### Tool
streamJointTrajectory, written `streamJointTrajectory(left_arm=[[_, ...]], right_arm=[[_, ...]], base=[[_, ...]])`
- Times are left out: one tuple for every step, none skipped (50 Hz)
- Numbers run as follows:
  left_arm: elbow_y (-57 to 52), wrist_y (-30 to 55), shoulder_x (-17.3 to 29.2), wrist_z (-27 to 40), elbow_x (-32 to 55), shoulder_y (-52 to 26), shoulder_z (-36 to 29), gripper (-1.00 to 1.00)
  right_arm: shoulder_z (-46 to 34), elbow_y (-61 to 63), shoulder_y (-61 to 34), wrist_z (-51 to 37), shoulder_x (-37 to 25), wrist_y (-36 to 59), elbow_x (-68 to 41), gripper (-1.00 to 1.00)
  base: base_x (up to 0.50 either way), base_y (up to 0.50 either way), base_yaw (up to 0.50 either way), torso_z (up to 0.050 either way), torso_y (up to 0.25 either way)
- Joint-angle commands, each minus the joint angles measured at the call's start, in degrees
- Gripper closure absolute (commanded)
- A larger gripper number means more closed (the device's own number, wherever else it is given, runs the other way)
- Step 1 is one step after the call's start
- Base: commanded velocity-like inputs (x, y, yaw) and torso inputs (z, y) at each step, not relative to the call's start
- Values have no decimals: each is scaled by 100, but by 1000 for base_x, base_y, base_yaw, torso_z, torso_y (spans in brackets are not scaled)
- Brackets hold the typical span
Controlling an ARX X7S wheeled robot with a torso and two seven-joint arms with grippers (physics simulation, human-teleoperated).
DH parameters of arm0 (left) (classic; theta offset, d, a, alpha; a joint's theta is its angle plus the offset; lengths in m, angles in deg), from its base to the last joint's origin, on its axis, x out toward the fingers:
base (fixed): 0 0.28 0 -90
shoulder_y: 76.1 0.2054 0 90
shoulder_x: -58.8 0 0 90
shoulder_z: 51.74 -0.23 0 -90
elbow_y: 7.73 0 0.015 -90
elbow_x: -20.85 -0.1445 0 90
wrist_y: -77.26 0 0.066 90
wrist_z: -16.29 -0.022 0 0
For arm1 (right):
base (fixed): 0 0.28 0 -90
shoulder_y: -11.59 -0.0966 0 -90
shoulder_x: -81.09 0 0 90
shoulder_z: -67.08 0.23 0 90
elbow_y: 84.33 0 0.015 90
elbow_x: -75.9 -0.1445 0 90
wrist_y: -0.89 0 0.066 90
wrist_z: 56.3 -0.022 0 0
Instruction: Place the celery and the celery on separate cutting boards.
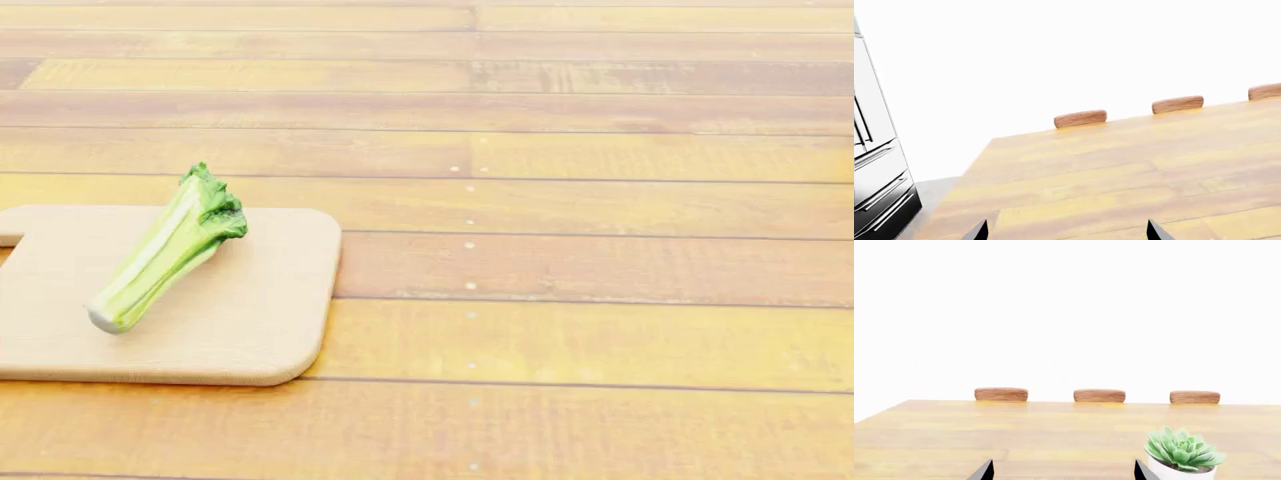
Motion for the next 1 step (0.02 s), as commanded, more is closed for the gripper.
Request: streamJointTrajectory(left_arm=[[434,102,-303,-65,73,-821,-216,-100]], right_arm=[[-528,-897,-1761,1,855,790,296,-100]], base=[[0,0,0,0,0]])
